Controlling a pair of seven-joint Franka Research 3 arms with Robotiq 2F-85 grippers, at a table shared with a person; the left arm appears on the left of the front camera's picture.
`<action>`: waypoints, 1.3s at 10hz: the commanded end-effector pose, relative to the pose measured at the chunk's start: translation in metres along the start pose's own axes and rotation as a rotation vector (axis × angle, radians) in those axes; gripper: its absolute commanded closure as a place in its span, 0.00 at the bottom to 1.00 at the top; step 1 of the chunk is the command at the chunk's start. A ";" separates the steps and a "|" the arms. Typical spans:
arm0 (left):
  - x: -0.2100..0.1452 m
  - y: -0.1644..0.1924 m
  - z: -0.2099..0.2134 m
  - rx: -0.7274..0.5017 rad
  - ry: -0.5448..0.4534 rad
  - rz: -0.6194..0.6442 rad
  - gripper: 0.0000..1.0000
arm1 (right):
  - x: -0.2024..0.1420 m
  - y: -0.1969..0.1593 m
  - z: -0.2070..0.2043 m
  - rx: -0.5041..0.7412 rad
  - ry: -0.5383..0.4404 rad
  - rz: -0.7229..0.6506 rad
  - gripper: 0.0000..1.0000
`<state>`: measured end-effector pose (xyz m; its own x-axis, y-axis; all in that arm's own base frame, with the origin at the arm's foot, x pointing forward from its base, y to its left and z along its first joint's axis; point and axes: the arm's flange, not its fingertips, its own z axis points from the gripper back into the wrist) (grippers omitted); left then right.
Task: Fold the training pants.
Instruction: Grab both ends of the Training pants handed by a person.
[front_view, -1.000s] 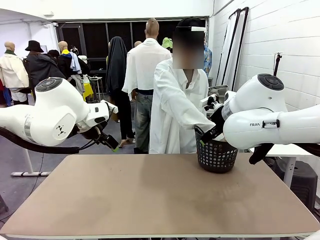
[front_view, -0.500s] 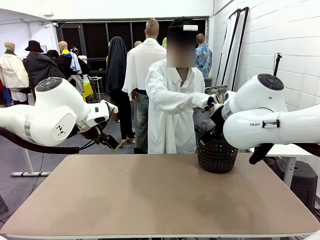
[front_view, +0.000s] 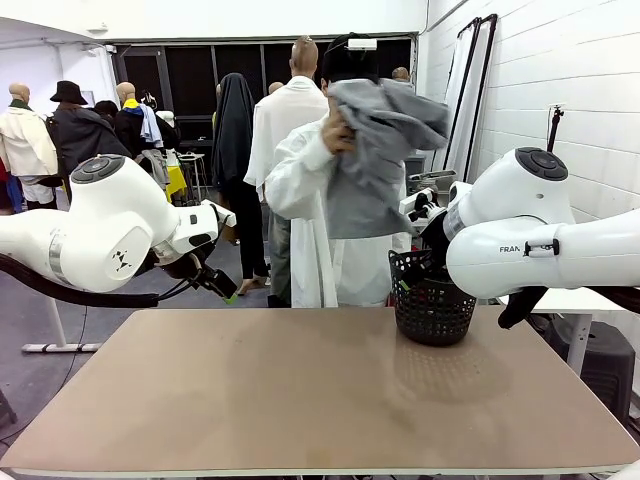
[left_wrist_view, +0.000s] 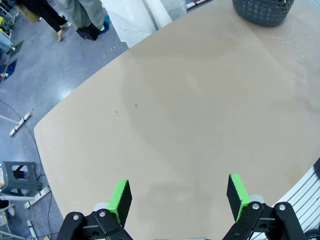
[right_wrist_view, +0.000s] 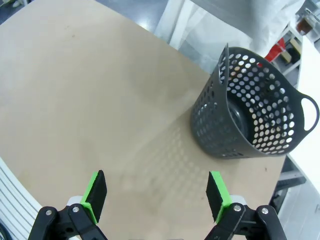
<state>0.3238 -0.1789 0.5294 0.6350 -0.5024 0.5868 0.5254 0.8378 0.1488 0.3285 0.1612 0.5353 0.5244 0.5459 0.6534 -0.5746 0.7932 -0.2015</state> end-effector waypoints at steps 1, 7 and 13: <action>0.000 0.000 0.001 0.001 -0.005 -0.001 0.00 | 0.000 0.000 0.000 0.001 0.000 0.001 0.00; 0.000 0.000 0.001 0.001 -0.005 -0.001 0.00 | 0.000 0.000 0.000 0.001 0.000 0.001 0.00; 0.000 0.000 0.001 0.001 -0.005 -0.001 0.00 | 0.000 0.000 0.000 0.001 0.000 0.001 0.00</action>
<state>0.3238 -0.1789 0.5294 0.6350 -0.5024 0.5868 0.5254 0.8378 0.1488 0.3285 0.1612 0.5353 0.5244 0.5459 0.6534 -0.5746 0.7932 -0.2015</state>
